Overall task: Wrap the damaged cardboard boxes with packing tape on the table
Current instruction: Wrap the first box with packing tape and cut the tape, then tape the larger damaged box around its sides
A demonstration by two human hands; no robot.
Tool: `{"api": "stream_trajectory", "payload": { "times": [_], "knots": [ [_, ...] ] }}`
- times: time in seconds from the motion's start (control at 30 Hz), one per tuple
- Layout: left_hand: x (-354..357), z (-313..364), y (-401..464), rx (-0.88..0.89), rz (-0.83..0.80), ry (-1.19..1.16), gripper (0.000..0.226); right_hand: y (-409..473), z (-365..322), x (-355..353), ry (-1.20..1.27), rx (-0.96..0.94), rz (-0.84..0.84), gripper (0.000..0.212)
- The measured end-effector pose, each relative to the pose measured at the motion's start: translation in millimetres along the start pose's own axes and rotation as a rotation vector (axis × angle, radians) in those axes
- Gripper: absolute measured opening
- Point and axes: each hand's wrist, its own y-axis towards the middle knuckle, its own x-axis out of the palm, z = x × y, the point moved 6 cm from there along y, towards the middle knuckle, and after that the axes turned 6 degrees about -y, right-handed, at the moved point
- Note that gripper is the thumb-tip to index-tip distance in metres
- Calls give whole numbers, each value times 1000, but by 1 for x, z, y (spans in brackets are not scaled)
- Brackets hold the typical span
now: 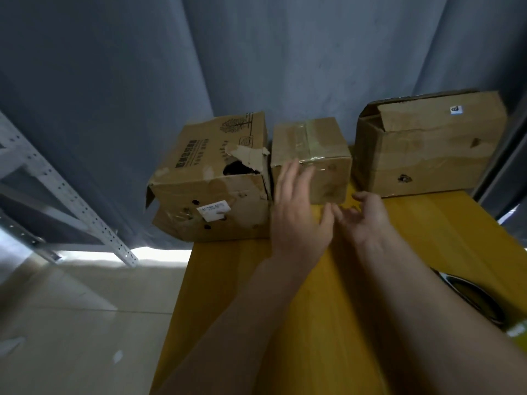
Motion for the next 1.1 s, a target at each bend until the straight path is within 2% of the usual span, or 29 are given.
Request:
{"api": "stream_trajectory", "payload": {
  "times": [0.07,0.13,0.2,0.27,0.37,0.47,0.53,0.6,0.7,0.8,0.93,1.03,1.1],
  "knots": [
    [-37,-8,-7,51,252,59,62,-12,13,0,-31,40,-37,14],
    [-77,-27,-6,-6,439,99,64,-23,28,6,-52,73,-125,12],
    [-115,-53,-1,-152,561,124,66,-37,38,20,-131,65,-279,15],
    [-150,-84,4,-357,613,147,69,-52,43,39,-251,35,-393,15],
    [-188,-128,6,-694,577,147,76,-67,43,65,-384,-34,-469,23],
    [-184,-157,9,-917,318,-240,73,-76,47,82,-473,-71,-539,34],
    [-168,-158,9,-929,129,-487,51,-79,53,87,-585,-66,-553,27],
    [-163,-159,8,-906,128,-554,47,-78,57,86,-671,-77,-513,26],
    [-156,-154,2,-878,188,-631,56,-80,60,83,-763,-141,-497,25],
    [-157,-143,-14,-900,226,-532,73,-83,55,72,-838,-231,-454,23],
    [-161,-120,-46,-877,200,-443,91,-97,49,43,-923,-250,-410,50],
    [-161,-98,-74,-829,245,-418,75,-114,40,26,-1001,-235,-478,55],
    [-157,-80,-89,-799,257,-394,56,-122,32,16,-1022,-261,-476,46]
  ]
}}
